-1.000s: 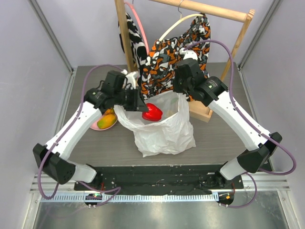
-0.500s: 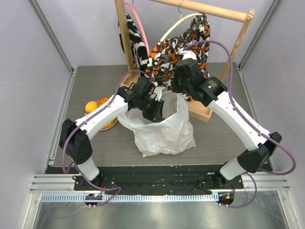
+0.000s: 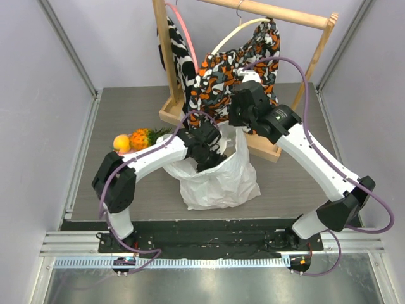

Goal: Place the fruits into the plastic bag

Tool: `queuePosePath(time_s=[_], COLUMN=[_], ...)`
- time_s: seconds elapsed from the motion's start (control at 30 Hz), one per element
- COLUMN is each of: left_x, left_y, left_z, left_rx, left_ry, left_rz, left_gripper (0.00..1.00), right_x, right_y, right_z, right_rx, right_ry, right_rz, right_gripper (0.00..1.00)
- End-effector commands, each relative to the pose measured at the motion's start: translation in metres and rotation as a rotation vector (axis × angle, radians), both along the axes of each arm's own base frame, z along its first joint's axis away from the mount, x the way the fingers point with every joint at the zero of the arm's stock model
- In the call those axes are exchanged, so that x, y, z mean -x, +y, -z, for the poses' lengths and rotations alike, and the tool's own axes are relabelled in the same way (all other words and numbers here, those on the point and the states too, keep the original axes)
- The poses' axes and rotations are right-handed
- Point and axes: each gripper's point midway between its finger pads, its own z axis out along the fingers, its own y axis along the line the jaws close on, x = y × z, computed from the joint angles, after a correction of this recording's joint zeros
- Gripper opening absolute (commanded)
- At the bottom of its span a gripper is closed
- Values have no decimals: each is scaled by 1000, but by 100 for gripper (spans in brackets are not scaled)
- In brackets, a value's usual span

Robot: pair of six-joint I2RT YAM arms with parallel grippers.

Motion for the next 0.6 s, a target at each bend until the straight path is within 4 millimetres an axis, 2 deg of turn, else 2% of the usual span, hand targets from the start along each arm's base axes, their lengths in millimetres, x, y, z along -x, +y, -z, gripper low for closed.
queuePosePath(time_s=[0.0,0.1,0.17,0.2,0.3,0.4,0.57], left_x=[-5,-3,-4,-5,-10,-13,-19], left_y=[-6,-5,-3,-2,0,-2,-7], left_z=[12,20,24,23,21,12,-2], left_rx=[-10,-32,-51,-54,-55,-36,4], left_ry=[-25,-15,-19,-27,-61,-86,-115], left_rz=[23,25,14,9,-21,-39,-84], left_gripper=[21,27,41,56,74,85,90], right_x=[6,8,9,9,10,10,10], right_y=[-14,-17,-17,-18,-18,-18,-19], right_z=[-22,-22,-21,-21,-21,-21,-19], right_rx=[-43,-46,-44,-43,-42,-42,-40], right_ry=[-63,-68,-66,-64,-65,-66,-63], right_rz=[42,46,48,48,46,45,45], right_gripper=[1,1,1,1,1,1,1])
